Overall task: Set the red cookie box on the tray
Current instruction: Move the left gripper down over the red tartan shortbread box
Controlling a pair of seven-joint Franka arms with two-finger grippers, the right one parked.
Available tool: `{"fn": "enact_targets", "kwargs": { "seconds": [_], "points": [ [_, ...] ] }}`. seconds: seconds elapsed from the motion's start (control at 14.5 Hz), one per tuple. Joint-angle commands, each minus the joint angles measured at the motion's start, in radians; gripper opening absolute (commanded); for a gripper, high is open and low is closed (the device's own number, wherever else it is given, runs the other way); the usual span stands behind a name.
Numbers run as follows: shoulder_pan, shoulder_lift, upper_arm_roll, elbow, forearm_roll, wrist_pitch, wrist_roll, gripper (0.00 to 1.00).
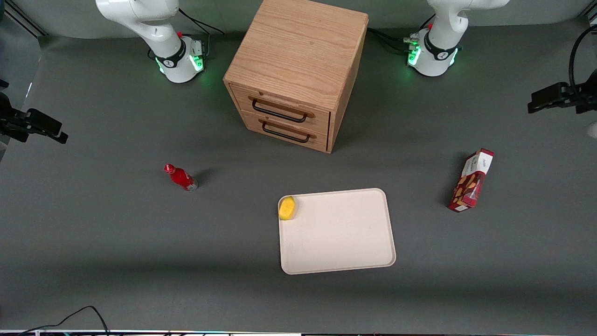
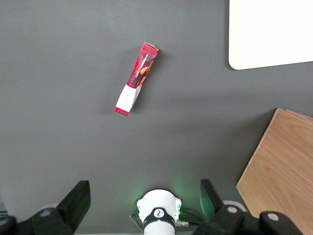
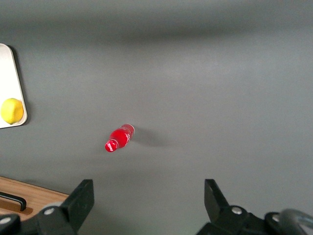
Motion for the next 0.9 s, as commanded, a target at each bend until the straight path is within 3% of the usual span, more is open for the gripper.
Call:
{"fn": "enact_targets", "kwargs": {
  "seconds": [0.0, 0.21, 0.41, 0.62, 0.83],
  "points": [
    [-0.004, 0.027, 0.002, 0.044, 0.026, -0.029, -0.022, 1.0],
    [-0.001, 0.024, 0.003, -0.032, 0.051, 0.021, 0.023, 1.0],
    [0.007, 0.015, 0.034, -0.304, 0.063, 0.266, 0.37, 1.0],
    [0.008, 0.015, 0.045, -0.601, 0.063, 0.594, 0.498, 1.0],
    [0.01, 0.027, 0.045, -0.931, 0.052, 1.052, 0.523, 1.0]
  ]
}}
